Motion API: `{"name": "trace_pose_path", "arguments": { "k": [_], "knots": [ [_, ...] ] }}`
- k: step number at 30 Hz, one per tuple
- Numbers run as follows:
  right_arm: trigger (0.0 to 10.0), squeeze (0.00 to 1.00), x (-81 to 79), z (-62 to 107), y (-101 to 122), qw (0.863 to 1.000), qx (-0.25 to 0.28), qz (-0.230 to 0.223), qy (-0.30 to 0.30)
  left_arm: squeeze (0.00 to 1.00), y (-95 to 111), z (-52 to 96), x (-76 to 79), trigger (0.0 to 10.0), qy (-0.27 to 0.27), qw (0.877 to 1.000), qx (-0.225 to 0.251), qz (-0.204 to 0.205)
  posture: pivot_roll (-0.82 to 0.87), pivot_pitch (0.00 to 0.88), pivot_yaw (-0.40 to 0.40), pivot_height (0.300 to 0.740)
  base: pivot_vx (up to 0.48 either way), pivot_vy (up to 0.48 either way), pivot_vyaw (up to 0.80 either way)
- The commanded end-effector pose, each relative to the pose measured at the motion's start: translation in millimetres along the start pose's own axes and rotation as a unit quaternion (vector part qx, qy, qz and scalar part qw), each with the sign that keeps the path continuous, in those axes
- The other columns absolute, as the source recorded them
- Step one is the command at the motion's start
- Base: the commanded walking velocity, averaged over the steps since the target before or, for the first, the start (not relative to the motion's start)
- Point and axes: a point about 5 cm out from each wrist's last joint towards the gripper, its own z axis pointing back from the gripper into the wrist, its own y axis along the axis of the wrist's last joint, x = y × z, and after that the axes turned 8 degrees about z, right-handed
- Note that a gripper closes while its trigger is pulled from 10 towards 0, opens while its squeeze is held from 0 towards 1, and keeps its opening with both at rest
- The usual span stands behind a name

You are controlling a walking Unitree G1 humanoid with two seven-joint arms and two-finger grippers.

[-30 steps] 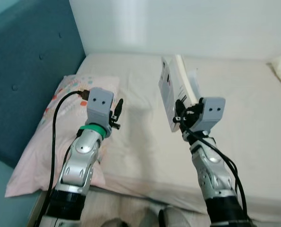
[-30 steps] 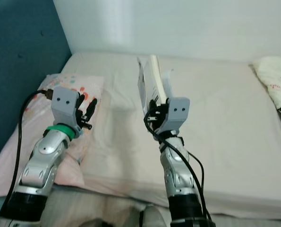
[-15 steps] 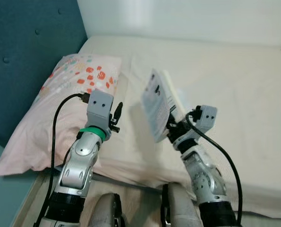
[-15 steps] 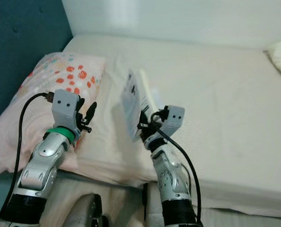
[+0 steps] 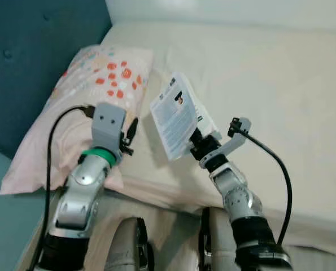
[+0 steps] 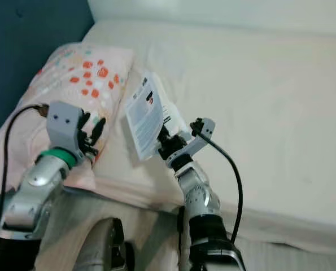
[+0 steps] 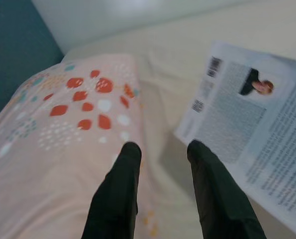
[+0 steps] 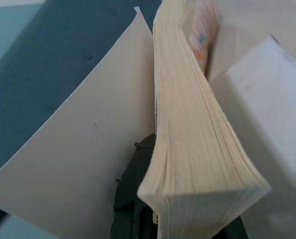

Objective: Clean up the room

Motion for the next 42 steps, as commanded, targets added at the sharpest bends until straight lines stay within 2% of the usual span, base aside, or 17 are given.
{"name": "trace_pose_path", "arguments": {
  "k": [1,4,7,10,16,20,22,24,28,29,30,35,36,40,41,42],
  "knots": [
    [10.0,0.00,5.5,-1.7,-1,1.000,0.009,-0.008,-0.004,0.00,7,0.2,-4.0,10.0,0.000,1.000,0.001,0.005,0.06,0.300,0.152,0.618,0.000,0.000,0.00],
    [10.0,0.00,19.3,-2.2,4,0.999,0.018,0.017,-0.043,0.00,20,-0.1,-2.2,10.0,-0.008,1.000,0.014,0.008,0.08,0.329,0.162,0.618,0.000,0.000,0.00],
    [10.0,0.00,26.1,-2.2,7,0.997,0.025,0.031,-0.069,0.00,26,0.6,-0.4,10.0,-0.012,1.000,0.018,0.010,0.08,0.329,0.162,0.618,0.000,0.000,0.00],
    [10.0,0.00,32.1,-6.3,11,0.995,0.031,0.026,-0.096,0.00,39,4.3,7.0,10.0,-0.030,0.999,0.028,0.015,0.12,0.360,0.185,0.618,0.000,0.000,0.00],
    [10.0,0.00,25.8,-22.4,19,0.991,0.055,-0.008,-0.121,0.00,56,10.3,19.1,10.0,-0.055,0.997,0.037,0.025,0.19,0.381,0.204,0.618,0.000,0.000,0.00],
    [10.0,0.00,25.8,-25.7,21,0.988,0.065,-0.018,-0.139,0.00,60,14.9,22.8,10.0,-0.060,0.997,0.036,0.029,0.20,0.384,0.203,0.618,0.000,0.000,0.00],
    [10.0,0.00,19.2,-29.7,9,0.989,0.041,-0.055,-0.133,0.00,61,17.1,25.0,10.0,-0.063,0.997,0.033,0.032,0.21,0.387,0.201,0.618,0.000,0.000,0.00],
    [10.0,0.00,12.0,-33.0,0,0.991,0.021,-0.065,-0.115,0.00,61,17.7,26.6,10.0,-0.064,0.997,0.030,0.034,0.20,0.386,0.198,0.618,0.000,0.000,0.00],
    [10.0,0.00,7.8,-33.6,-9,0.991,0.003,-0.074,-0.109,0.00,62,17.7,29.4,10.0,-0.068,0.997,0.029,0.038,0.19,0.382,0.185,0.618,0.000,0.000,0.00],
    [10.0,0.96,6.9,-32.4,-15,0.991,-0.010,-0.073,-0.108,0.00,62,16.8,32.7,10.0,-0.070,0.996,0.026,0.042,0.17,0.373,0.176,0.618,0.000,0.000,0.00],
    [10.0,1.00,6.6,-31.9,-17,0.992,-0.014,-0.072,-0.106,0.00,62,16.6,33.9,10.0,-0.071,0.996,0.025,0.044,0.17,0.373,0.176,0.618,0.000,0.000,0.00],
    [10.0,1.00,-1.0,-32.7,-27,0.995,-0.053,-0.054,-0.072,0.00,63,13.9,39.8,10.0,-0.076,0.995,0.028,0.053,0.14,0.342,0.153,0.618,0.000,0.000,0.00],
    [10.0,0.42,-1.3,-32.5,-29,0.994,-0.061,-0.049,-0.070,0.00,64,12.8,40.7,10.0,-0.077,0.995,0.030,0.055,0.13,0.338,0.150,0.618,0.000,0.000,0.00],
    [10.0,0.42,-0.2,-31.2,-30,0.994,-0.069,-0.042,-0.070,0.00,64,9.0,42.1,10.0,-0.077,0.995,0.034,0.058,0.12,0.325,0.140,0.618,0.000,0.000,0.00],
    [10.0,0.00,0.6,-29.6,-32,0.994,-0.076,-0.037,-0.068,0.00,64,6.8,42.7,10.0,-0.076,0.995,0.036,0.060,0.09,0.302,0.123,0.618,0.000,0.000,0.00],
    [10.0,0.00,0.3,-27.2,-36,0.994,-0.088,-0.030,-0.056,0.00,64,5.0,43.6,10.0,-0.075,0.994,0.041,0.062,0.09,0.292,0.115,0.618,0.000,0.000,0.00]
  ]
}}
